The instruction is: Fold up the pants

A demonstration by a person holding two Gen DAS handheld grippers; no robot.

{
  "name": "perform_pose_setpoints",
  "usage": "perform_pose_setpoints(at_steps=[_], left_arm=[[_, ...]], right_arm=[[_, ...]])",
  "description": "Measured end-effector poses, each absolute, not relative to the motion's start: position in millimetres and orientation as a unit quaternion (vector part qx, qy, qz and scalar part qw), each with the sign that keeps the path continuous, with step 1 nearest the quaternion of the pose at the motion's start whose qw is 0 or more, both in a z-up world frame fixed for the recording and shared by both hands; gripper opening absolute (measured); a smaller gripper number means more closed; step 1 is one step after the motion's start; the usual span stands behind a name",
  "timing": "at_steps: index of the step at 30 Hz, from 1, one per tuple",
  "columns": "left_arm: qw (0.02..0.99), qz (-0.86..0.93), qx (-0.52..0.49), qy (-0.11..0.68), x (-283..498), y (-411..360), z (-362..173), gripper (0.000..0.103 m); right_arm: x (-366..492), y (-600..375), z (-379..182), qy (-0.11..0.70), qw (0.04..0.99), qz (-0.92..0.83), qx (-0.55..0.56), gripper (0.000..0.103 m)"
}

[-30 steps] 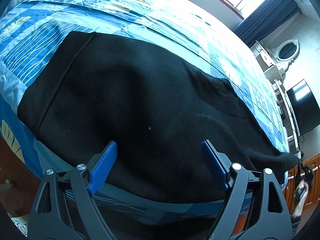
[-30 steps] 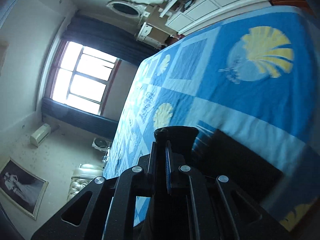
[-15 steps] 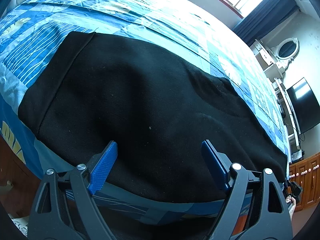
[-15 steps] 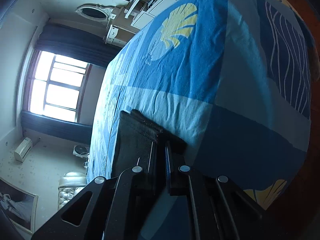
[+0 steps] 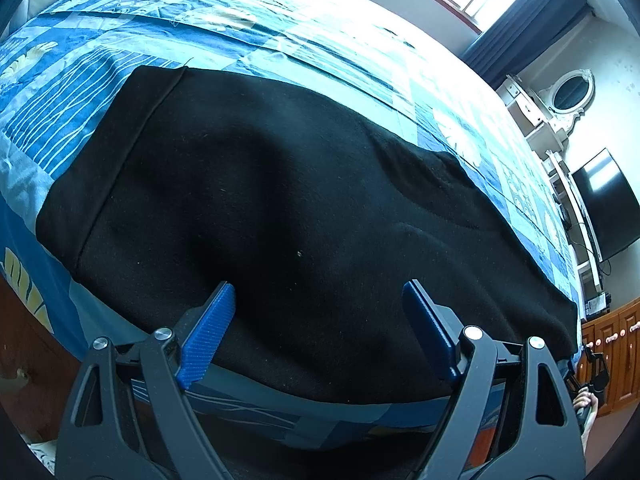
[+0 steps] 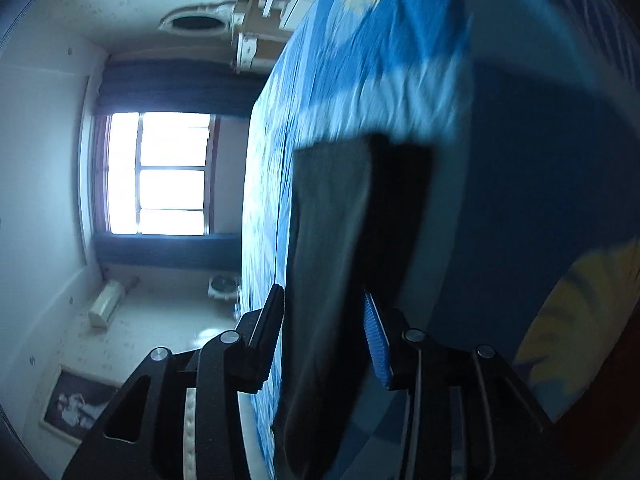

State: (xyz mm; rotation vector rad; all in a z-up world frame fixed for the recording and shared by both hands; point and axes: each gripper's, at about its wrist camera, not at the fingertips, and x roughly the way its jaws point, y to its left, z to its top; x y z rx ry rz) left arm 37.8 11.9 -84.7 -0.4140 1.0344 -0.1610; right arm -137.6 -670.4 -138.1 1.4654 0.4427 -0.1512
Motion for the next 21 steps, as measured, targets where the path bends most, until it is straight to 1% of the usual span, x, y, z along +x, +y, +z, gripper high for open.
perform_pose_setpoints(at_steps=[5,9,14,16,17,18,21], left_arm=[[0.847,-0.081,-0.192,0.49,35.6,12.7,-84.9,0.084],[0.847,-0.086,-0.19,0.49,34.2,13.3,-84.6,0.084],[0.845,-0.093,-0.193,0.49,33.3,16.1,-84.3,0.084],[0.845,-0.097,-0.189,0.491,32.3,16.5,-83.9,0.084],[0.845,-0.098,-0.187,0.492,32.2,15.7,-83.7,0.084],[0.844,-0.1,-0.186,0.492,31.8,15.7,-83.5,0.084],[0.843,-0.105,-0.186,0.494,30.9,18.1,-83.0,0.084]], right_arm=[[-98.5,-602.4,-133.0,0.263,0.732,0.0,0.629,0.042],[-67.9,-544.4,-136.2,0.317,0.722,0.056,0.612,0.042],[-49.9,-491.4,-139.1,0.364,0.725,0.083,0.578,0.042],[-48.6,-476.5,-133.4,0.378,0.74,0.08,0.551,0.033],[-47.1,-472.2,-130.7,0.386,0.743,0.079,0.541,0.018],[-42.2,-469.9,-130.7,0.398,0.743,0.078,0.533,0.01],[-45.7,-466.4,-134.9,0.403,0.738,0.07,0.537,0.007]])
